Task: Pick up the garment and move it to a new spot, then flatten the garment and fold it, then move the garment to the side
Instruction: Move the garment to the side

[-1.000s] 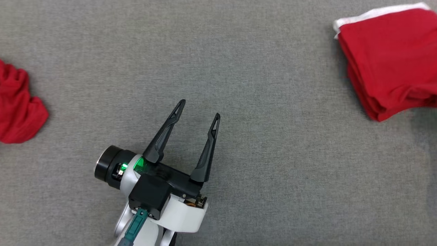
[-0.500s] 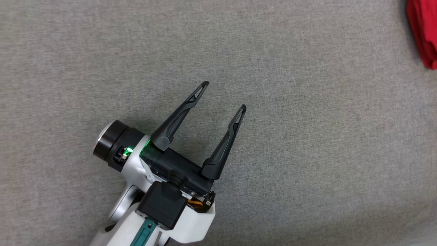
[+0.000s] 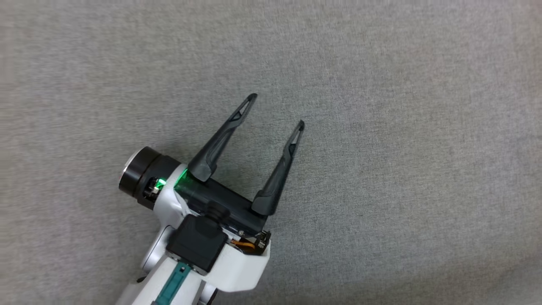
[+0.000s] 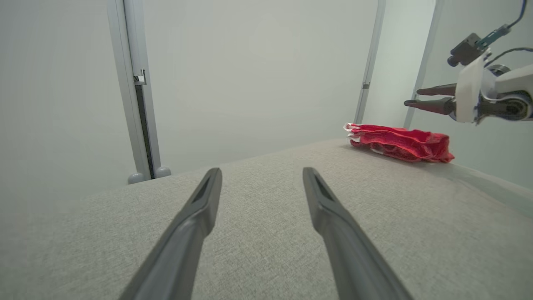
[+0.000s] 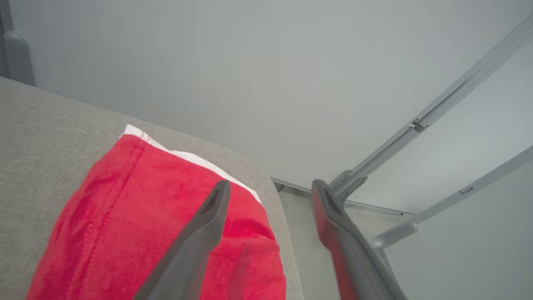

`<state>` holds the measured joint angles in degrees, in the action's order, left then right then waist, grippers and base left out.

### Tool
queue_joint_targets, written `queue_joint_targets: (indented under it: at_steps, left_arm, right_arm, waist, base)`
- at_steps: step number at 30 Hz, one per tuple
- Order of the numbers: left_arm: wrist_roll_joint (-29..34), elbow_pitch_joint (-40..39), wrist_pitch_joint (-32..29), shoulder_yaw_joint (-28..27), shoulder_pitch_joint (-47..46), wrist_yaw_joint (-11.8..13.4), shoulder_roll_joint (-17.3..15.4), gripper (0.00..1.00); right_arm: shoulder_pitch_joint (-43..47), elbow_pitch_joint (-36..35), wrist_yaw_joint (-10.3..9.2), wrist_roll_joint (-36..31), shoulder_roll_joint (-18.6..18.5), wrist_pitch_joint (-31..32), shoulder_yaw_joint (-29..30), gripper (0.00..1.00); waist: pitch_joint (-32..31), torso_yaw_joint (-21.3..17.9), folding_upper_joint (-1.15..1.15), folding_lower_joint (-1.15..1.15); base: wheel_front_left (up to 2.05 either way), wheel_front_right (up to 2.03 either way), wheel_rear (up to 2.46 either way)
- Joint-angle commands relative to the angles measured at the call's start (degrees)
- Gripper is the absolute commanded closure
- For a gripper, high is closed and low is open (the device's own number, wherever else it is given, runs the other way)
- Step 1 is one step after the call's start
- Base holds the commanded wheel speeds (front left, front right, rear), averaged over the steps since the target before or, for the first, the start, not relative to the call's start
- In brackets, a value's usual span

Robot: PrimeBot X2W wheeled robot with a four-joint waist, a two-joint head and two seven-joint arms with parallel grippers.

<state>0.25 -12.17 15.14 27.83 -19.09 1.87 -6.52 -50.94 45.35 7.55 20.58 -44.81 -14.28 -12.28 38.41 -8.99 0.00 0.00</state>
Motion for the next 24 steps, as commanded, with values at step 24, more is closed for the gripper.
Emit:
queue_joint_targets:
  at_steps: [24]
  left_arm:
    - [-10.89,11.22,0.00,-16.07,22.22,2.12,3.48,0.00]
  right_arm:
    - [43.46,-32.12,-0.12,-11.85,34.35,-0.87,9.37,0.00]
  waist:
    - [-37.25,10.21,0.00,0.00]
  base:
    - [0.00,0.00,0.00]
